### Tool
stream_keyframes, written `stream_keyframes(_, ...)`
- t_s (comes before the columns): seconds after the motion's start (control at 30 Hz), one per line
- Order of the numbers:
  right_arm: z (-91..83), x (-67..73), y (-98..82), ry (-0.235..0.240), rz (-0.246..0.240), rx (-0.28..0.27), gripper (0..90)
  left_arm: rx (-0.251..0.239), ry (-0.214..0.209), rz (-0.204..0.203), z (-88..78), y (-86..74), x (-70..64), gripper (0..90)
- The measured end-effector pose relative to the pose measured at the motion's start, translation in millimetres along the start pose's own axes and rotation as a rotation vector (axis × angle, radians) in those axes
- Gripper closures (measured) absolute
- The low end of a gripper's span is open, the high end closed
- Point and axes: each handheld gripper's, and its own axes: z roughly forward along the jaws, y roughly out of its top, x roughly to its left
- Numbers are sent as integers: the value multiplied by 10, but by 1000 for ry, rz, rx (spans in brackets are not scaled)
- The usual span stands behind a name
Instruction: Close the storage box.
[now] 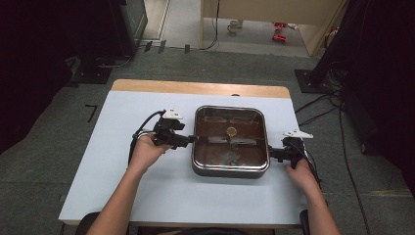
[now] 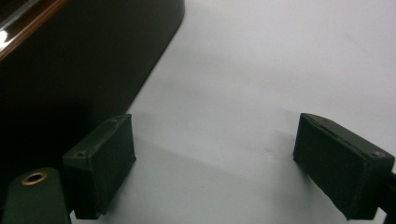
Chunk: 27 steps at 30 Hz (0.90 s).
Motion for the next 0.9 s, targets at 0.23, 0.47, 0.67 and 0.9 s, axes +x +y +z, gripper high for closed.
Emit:
stream_keyframes(0.23, 0, 3, 1, -2, -1, 2, 122, -8, 65, -14, -88, -186, 49, 267)
stream_keyframes(0.47, 1, 3, 1, -2, -2, 2, 122, -1, 114, -23, -140, -383, 67, 261)
stream_keyframes(0.67, 0, 3, 1, -2, -2, 3, 122, 6, 148, -42, -135, -544, 80, 251)
stream_keyframes(0.9, 0, 3, 1, -2, -2, 3, 122, 14, 177, -59, -119, -737, 40, 235)
